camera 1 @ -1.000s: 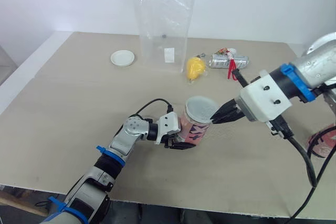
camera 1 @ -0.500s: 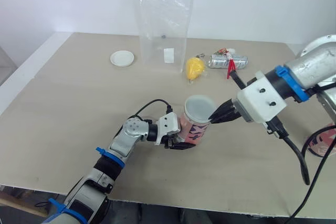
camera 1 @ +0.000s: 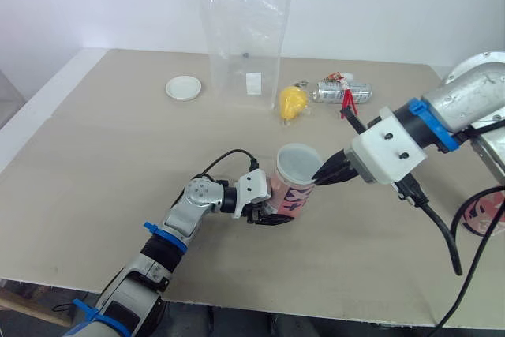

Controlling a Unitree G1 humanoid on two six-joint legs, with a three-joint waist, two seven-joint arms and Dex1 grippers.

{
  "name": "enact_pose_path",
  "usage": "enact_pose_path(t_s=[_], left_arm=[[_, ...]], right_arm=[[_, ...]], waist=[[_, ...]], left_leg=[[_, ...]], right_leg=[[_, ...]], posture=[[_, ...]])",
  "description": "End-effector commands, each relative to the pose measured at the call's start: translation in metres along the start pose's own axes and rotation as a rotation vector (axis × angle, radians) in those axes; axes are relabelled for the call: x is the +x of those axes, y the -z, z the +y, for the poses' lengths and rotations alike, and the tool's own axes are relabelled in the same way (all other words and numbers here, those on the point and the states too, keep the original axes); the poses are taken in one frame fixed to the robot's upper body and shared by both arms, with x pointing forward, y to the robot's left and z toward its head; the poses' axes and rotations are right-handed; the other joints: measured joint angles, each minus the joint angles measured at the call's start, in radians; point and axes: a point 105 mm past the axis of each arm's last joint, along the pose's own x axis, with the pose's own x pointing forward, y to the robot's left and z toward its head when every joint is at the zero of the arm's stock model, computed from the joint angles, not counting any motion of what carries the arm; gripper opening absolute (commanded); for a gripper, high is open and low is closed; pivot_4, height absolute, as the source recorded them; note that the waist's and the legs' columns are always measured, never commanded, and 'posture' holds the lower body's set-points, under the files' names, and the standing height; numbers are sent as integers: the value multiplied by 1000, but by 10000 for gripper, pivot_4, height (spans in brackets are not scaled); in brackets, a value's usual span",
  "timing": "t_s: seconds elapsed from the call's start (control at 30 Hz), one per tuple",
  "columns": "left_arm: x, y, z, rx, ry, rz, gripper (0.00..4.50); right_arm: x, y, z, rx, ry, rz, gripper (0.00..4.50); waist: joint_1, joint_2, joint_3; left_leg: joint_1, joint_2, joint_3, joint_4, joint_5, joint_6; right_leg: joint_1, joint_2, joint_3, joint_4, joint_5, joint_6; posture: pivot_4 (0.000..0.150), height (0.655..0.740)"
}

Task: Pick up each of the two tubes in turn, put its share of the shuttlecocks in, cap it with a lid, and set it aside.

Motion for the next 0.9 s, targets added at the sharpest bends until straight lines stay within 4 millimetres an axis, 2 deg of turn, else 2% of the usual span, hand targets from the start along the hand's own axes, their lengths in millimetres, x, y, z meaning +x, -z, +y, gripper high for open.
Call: enact_pose_path(t_s=[0.03,0.07,0.17,0.37,0.47,0.53,0.57,0.6,0.63,0.7,0.73,0.9], left_arm=[[0,24,-11,-73,33,82,29282],[0,24,-12,-74,34,82,29282],[-1,24,-12,-76,35,83,29282],[-3,25,-10,-76,29,84,29282],[-3,24,-10,-78,25,81,29282],[-3,24,-10,-79,23,79,29282],[-3,24,-10,-79,22,79,29282],[-3,24,-10,-80,21,80,29282],[-4,24,-10,-80,20,82,29282],[-5,25,-10,-81,19,85,29282],[-6,25,-9,-81,19,87,29282],[-7,25,-9,-82,16,94,29282]], right_arm=[[-5,-5,1,-12,-17,-5,16043],[-6,-7,1,2,-15,-20,19451],[-9,-11,0,40,-3,-59,19451],[-34,-33,-20,358,175,-415,19451],[-36,-26,-27,509,284,-528,19451],[-27,-15,-30,583,373,-555,19451],[-20,-8,-30,614,416,-541,17096],[-12,-1,-28,638,441,-526,10676],[-6,3,-25,655,455,-508,9668],[1,7,-21,660,466,-483,1601],[3,8,-21,664,471,-477,440],[15,10,-18,648,451,-442,440]], waist=[[0,0,0],[0,0,0],[0,0,0],[0,0,0],[0,-1,0],[0,-1,0],[0,-2,-1],[0,-1,-1],[0,-1,-1],[0,-1,-1],[0,-1,-1],[-3,-1,-1]], left_leg=[[0,0,0,0,0,0],[0,0,0,0,0,0],[0,0,0,0,0,0],[0,0,-1,0,0,0],[0,0,-2,0,0,0],[0,0,-2,1,0,0],[0,0,-2,0,0,0],[0,0,-2,1,0,0],[0,0,-2,1,0,1],[-1,-1,-3,0,0,1],[-1,-1,-3,0,0,1],[0,0,-3,0,0,1]], right_leg=[[0,0,0,0,0,0],[0,0,0,0,0,0],[0,0,0,0,0,-1],[0,0,0,0,2,-3],[1,0,-1,0,2,-4],[2,0,-1,0,2,-4],[2,0,-1,0,2,-4],[2,0,-2,1,2,-3],[1,0,-2,1,2,-3],[2,1,-2,1,1,-2],[2,1,-2,1,1,-2],[2,1,-2,1,-1,2]], posture=[[1500,7400],[1500,7400],[1500,7400],[1500,7400],[1500,7400],[1500,7400],[1500,7400],[1500,7400],[1500,7400],[1500,7400],[1500,7400],[1500,7400]])
